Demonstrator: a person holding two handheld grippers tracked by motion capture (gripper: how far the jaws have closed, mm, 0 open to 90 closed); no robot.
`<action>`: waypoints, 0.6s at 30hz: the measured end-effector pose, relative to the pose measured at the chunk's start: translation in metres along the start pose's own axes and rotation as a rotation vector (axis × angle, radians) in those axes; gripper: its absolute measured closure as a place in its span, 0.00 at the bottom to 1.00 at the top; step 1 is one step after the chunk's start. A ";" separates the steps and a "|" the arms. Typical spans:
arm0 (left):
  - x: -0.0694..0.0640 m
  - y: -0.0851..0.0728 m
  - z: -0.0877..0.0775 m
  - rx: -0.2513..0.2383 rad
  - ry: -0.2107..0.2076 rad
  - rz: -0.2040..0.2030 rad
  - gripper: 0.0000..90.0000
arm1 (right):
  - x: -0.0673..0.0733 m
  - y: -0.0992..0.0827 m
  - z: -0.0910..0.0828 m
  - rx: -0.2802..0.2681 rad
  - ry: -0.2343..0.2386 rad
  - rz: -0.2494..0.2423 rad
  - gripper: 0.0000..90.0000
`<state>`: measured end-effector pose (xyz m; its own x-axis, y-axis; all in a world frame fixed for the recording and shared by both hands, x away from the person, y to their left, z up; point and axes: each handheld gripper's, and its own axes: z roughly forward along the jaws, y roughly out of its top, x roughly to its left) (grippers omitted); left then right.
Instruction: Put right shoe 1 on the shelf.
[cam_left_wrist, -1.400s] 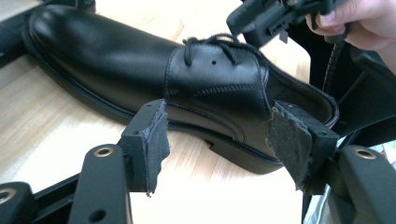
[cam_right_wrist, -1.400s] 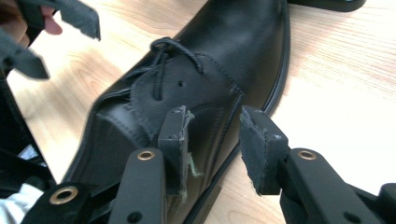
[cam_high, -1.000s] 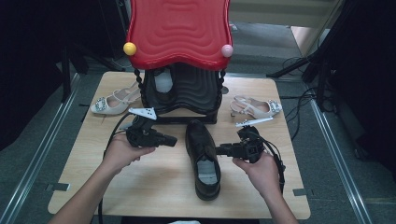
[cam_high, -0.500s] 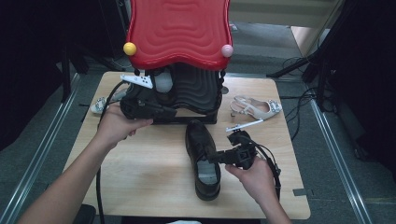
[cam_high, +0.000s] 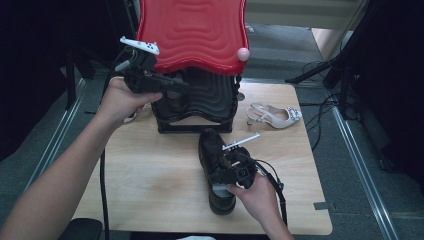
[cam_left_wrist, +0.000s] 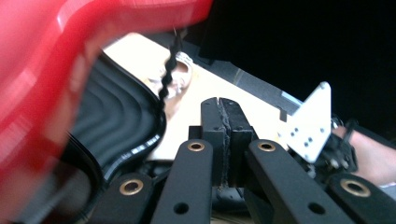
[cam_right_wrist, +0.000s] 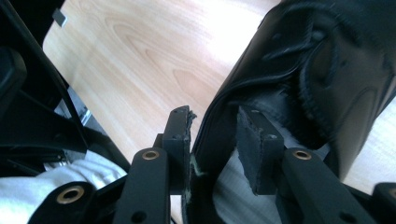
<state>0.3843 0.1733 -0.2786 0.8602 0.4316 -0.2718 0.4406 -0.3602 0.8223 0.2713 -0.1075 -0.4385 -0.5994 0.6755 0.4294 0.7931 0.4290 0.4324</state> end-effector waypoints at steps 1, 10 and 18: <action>0.001 0.004 -0.001 0.000 0.008 0.009 1.00 | 0.002 -0.001 0.001 0.002 -0.004 -0.006 0.74; 0.017 0.041 -0.014 -0.031 0.045 -0.006 1.00 | 0.004 0.001 0.027 0.065 -0.032 -0.017 0.73; 0.023 0.068 -0.006 -0.002 0.101 0.020 0.99 | 0.003 0.002 0.048 0.082 -0.065 -0.014 0.72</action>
<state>0.4323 0.1632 -0.2260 0.8386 0.5054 -0.2035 0.4227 -0.3679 0.8283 0.2766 -0.0755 -0.4745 -0.6041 0.7057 0.3700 0.7927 0.4845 0.3702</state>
